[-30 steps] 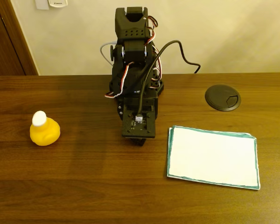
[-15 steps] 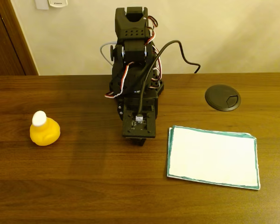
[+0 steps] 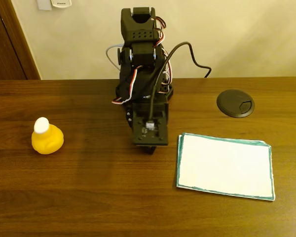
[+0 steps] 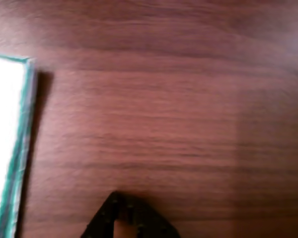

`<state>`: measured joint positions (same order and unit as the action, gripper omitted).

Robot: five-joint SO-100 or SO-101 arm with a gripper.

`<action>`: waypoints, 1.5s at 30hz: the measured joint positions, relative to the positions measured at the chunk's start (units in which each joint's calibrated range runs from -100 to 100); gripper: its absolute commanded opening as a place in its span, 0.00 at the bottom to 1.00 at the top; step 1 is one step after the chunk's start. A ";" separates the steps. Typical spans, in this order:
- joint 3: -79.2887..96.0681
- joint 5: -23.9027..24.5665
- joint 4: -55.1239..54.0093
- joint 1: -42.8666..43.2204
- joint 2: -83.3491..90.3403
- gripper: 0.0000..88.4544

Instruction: Grab the yellow duck toy and put inside the green color rectangle box on the table

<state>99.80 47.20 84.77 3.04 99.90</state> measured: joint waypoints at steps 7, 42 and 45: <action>-3.66 0.44 1.46 5.35 -0.42 0.21; -56.90 -10.01 -9.37 -46.22 -59.01 0.47; -56.90 -9.13 -12.79 -51.38 -64.02 0.47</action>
<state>42.90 38.07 71.99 -48.35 35.87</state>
